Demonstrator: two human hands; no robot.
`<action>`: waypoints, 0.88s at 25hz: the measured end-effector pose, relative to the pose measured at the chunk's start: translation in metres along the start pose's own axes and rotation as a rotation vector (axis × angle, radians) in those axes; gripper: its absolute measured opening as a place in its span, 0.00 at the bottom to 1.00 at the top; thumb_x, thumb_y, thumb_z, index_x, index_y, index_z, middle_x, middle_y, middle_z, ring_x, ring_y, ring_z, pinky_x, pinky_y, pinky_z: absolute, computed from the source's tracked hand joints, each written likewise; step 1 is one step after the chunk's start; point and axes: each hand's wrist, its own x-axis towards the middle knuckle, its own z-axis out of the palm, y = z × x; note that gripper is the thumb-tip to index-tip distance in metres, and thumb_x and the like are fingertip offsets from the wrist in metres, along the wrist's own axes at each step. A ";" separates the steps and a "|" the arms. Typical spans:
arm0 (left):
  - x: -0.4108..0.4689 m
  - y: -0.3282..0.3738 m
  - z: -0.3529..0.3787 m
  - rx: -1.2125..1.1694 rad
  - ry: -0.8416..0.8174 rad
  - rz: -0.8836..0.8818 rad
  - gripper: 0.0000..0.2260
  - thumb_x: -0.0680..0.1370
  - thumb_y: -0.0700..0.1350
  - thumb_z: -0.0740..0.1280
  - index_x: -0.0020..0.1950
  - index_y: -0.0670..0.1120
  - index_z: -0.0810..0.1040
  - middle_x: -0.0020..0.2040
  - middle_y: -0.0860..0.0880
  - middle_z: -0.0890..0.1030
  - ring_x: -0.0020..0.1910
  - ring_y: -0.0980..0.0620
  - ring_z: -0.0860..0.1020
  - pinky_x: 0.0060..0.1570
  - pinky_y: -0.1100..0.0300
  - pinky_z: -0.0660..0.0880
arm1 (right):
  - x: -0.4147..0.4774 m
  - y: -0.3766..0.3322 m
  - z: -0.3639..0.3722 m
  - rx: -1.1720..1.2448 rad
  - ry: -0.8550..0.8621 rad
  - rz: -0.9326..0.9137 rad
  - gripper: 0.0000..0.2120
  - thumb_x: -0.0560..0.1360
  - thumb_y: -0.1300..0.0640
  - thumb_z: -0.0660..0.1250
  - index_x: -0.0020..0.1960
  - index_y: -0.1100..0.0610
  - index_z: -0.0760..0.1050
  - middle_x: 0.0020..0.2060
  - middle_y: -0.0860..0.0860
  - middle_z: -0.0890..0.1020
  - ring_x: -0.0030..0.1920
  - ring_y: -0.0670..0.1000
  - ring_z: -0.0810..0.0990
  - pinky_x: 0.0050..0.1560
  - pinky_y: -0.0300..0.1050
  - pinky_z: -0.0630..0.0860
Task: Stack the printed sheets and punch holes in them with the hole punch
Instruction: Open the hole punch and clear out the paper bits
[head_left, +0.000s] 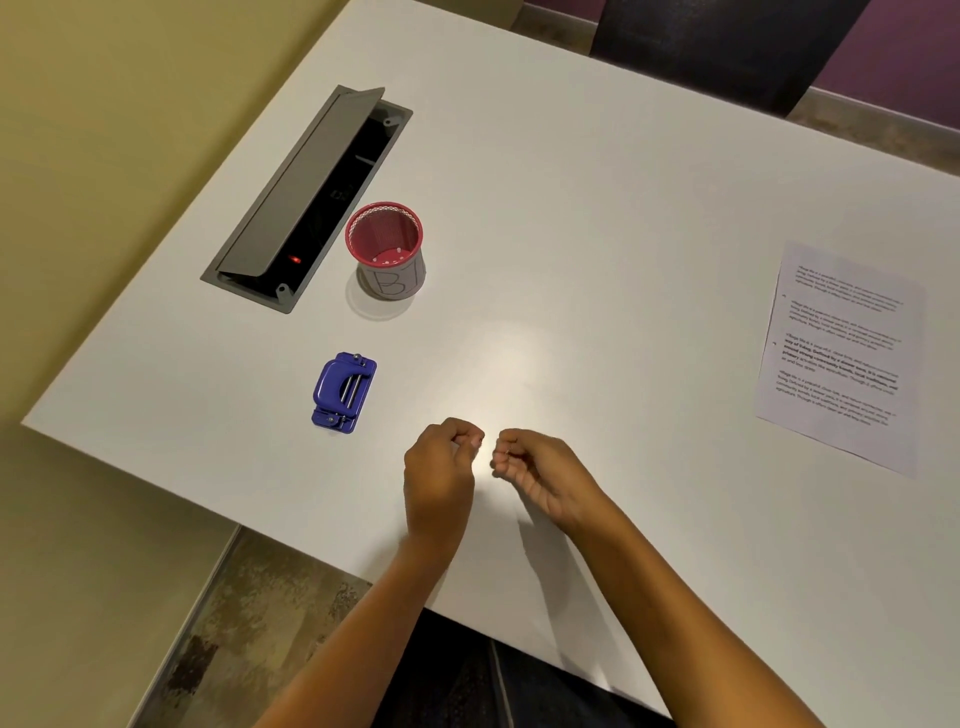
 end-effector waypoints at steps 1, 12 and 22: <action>-0.002 0.001 0.001 0.028 -0.002 0.007 0.07 0.78 0.42 0.64 0.47 0.49 0.81 0.45 0.52 0.83 0.45 0.53 0.79 0.44 0.59 0.75 | -0.001 0.002 0.002 0.100 -0.027 0.042 0.07 0.76 0.67 0.60 0.45 0.68 0.76 0.37 0.60 0.79 0.37 0.54 0.78 0.46 0.46 0.78; -0.013 -0.007 0.002 0.242 0.045 0.248 0.11 0.80 0.41 0.61 0.53 0.48 0.82 0.47 0.50 0.83 0.46 0.50 0.78 0.47 0.59 0.74 | -0.010 -0.011 0.017 -0.164 -0.053 -0.025 0.12 0.76 0.67 0.59 0.47 0.71 0.81 0.37 0.61 0.83 0.37 0.53 0.83 0.47 0.43 0.83; 0.014 -0.064 0.013 0.465 -0.053 0.280 0.23 0.82 0.46 0.56 0.77 0.48 0.61 0.78 0.51 0.60 0.78 0.51 0.57 0.77 0.55 0.53 | -0.012 -0.044 0.008 -0.510 0.114 -0.229 0.07 0.74 0.71 0.66 0.50 0.69 0.81 0.43 0.65 0.85 0.35 0.54 0.85 0.38 0.40 0.83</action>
